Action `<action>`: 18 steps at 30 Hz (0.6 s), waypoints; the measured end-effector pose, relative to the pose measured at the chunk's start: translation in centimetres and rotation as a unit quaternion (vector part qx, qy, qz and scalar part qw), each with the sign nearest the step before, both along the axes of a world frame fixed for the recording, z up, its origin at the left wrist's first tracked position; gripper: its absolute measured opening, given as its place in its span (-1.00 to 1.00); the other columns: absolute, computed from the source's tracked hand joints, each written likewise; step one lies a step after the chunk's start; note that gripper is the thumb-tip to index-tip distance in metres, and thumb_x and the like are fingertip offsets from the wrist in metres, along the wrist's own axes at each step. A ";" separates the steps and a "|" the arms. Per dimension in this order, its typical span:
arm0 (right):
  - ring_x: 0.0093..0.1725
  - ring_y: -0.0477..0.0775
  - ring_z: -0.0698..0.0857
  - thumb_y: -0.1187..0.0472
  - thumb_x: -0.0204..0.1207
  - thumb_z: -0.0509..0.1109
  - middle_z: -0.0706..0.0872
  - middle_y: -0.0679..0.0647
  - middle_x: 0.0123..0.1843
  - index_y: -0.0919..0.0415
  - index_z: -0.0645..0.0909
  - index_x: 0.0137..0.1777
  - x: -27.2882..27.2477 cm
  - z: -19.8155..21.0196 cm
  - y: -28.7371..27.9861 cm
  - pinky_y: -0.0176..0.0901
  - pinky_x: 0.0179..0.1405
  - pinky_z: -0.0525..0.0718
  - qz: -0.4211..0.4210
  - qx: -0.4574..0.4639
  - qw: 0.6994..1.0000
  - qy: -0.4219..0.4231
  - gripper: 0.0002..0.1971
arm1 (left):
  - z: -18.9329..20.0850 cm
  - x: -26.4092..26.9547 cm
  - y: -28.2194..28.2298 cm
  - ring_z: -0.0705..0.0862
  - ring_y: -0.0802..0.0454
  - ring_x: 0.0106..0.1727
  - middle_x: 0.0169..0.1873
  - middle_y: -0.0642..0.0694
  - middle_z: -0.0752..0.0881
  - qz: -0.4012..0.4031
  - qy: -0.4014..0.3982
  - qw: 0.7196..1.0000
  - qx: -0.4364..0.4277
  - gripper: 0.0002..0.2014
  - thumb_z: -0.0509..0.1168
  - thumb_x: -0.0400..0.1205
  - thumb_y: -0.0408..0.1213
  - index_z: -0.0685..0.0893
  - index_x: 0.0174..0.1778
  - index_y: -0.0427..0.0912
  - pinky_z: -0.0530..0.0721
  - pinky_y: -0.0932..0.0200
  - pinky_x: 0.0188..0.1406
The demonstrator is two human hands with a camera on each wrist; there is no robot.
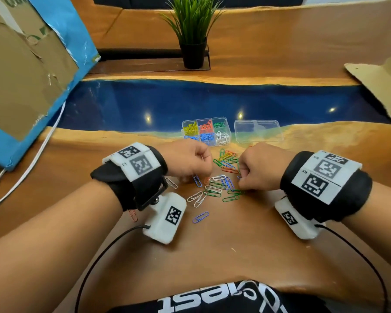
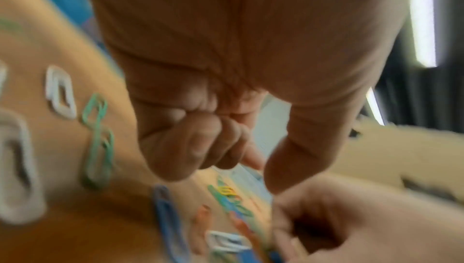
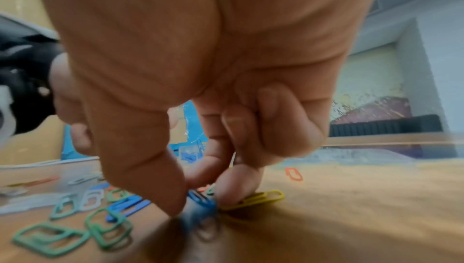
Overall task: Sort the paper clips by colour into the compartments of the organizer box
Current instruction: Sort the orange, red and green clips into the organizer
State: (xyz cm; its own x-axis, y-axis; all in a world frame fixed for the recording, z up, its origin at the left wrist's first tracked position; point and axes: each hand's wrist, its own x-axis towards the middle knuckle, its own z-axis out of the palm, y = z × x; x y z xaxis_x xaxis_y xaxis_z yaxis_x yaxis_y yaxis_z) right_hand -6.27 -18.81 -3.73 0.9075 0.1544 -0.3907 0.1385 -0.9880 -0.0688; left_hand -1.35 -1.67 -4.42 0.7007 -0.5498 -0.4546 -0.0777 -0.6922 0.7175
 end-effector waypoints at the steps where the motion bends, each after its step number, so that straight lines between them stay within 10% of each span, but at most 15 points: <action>1: -0.10 0.15 0.69 0.04 0.43 0.38 0.77 0.18 -0.12 0.28 0.70 -0.14 0.0 0.0 -0.1 -0.09 -0.17 0.64 -0.010 0.016 1.000 0.002 -0.73 | 0.0 0.0 0.2 0.43 0.22 -0.70 -0.74 0.15 0.52 -0.018 -0.047 0.998 0.037 -0.80 0.38 0.46 -0.36 0.51 -0.38 -0.05 0.42 0.28 -0.52; 7: -0.49 -0.01 0.48 0.31 0.43 0.41 0.60 0.08 -0.44 0.16 0.44 -0.40 0.3 0.2 -1.1 -0.24 -0.50 0.47 -0.156 0.327 0.930 0.060 -0.75 | 0.2 -0.4 1.1 0.53 0.11 -0.32 -0.41 0.12 0.55 -0.085 -0.221 0.956 0.175 -0.91 0.38 0.50 -0.26 0.61 -0.18 0.00 0.42 0.24 -0.37; 14: -0.58 -0.07 0.54 0.49 0.59 0.27 0.64 0.14 -0.41 0.18 0.43 -0.05 0.1 -0.7 -1.5 -0.36 -0.65 0.50 -0.203 0.430 0.865 0.160 -0.81 | 0.0 -0.1 0.5 0.57 0.13 -0.15 -0.21 0.10 0.66 -0.187 -0.253 0.926 0.210 -0.84 0.45 0.50 -0.17 0.76 -0.01 0.04 0.47 0.27 -0.16; 18: -0.43 -0.04 0.54 0.44 0.60 0.12 0.60 0.02 -0.34 0.12 0.60 -0.05 0.2 -0.2 -0.7 -0.36 -0.56 0.50 -0.169 0.294 0.934 0.114 -0.73 | 0.2 -0.2 0.4 0.59 0.12 -0.24 -0.38 0.13 0.63 -0.195 -0.261 0.920 0.218 -0.96 0.40 0.51 -0.19 0.71 -0.26 0.01 0.52 0.26 -0.23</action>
State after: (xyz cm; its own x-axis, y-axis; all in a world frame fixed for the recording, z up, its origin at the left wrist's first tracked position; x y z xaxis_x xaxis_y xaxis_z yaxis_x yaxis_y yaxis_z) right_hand -6.11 -19.50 -3.97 0.8464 0.1226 -0.5183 -0.2592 -0.7552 -0.6020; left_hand -1.60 -1.24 -4.20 0.6739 -0.6514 -0.3485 -0.6368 -0.7514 0.1731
